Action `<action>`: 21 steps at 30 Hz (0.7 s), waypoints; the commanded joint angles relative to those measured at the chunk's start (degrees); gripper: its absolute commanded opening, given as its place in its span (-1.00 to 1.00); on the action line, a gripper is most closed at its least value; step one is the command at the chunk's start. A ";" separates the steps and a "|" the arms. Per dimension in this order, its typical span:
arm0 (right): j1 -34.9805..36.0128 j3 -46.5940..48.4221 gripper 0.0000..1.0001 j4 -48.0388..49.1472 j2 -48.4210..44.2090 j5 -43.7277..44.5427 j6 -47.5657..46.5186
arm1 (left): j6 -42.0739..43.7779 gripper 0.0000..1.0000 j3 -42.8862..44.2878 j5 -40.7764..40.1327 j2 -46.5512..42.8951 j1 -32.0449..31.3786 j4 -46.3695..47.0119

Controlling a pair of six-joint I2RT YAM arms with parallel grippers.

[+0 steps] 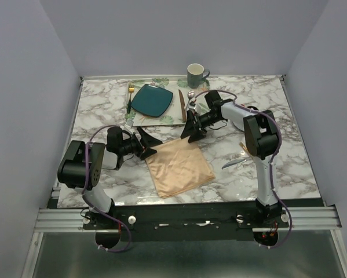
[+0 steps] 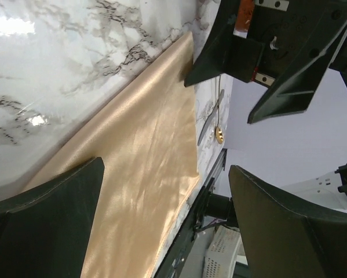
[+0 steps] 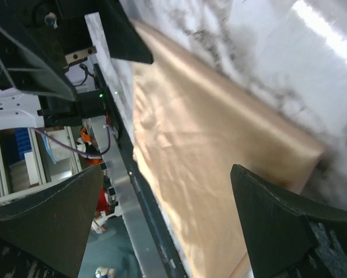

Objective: Fold the napkin into a case and place the utensils inside
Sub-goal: Smooth out the square-folded napkin at the center of the board.

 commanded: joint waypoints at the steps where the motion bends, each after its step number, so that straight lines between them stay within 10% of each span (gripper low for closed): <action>1: 0.72 -8.41 1.00 -5.58 -13.52 -0.75 -2.80 | 2.51 0.97 -0.47 0.13 -2.73 0.35 -0.72; 21: 0.81 -29.35 1.00 -15.87 -14.34 1.26 -19.32 | 11.56 0.97 -1.35 -2.06 -6.33 -0.62 -11.18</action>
